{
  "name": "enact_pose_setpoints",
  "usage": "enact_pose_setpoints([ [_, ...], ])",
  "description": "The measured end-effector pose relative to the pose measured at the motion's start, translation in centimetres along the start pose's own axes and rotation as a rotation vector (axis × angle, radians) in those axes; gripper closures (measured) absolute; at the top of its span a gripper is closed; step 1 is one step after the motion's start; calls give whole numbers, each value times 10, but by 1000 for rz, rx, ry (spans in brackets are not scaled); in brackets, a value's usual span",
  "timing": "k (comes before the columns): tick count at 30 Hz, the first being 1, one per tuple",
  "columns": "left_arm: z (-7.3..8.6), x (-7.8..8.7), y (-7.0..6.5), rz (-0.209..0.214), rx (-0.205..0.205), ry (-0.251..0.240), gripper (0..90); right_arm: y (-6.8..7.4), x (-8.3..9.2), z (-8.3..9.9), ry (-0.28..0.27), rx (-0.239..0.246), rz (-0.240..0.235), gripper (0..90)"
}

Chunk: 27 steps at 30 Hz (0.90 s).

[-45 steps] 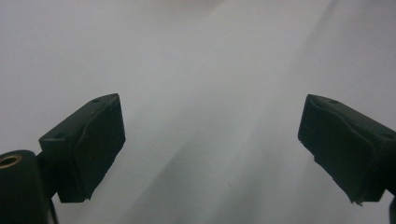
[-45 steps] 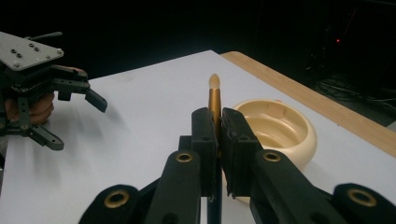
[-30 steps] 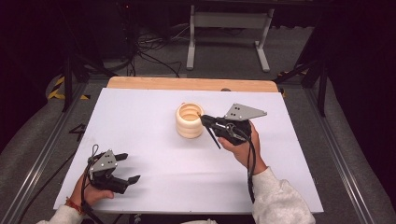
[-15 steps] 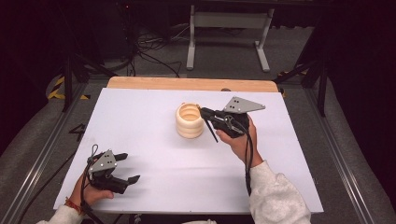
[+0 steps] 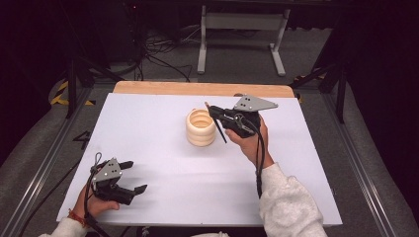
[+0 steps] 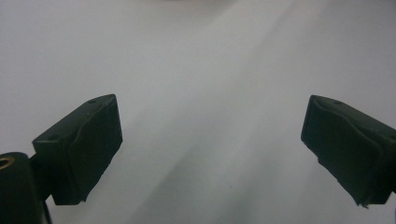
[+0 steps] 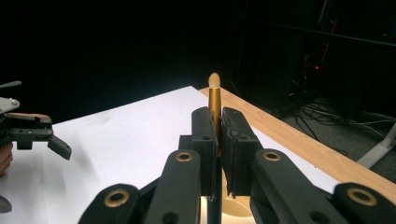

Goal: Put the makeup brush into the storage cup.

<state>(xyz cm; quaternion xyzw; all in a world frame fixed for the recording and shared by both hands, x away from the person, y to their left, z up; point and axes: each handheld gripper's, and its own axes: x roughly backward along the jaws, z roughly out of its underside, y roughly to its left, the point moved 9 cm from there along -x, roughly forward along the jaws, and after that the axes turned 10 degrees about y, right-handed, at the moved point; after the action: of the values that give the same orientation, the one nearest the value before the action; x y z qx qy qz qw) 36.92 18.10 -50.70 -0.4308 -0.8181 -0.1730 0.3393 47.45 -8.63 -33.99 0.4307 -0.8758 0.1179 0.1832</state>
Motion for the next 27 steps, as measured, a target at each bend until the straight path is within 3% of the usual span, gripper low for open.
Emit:
enact_pose_setpoints([
  [27, 0, 4, 3, -8, 11, -22, 50, -1, -15, -40, -71, 7, -24, 849],
])
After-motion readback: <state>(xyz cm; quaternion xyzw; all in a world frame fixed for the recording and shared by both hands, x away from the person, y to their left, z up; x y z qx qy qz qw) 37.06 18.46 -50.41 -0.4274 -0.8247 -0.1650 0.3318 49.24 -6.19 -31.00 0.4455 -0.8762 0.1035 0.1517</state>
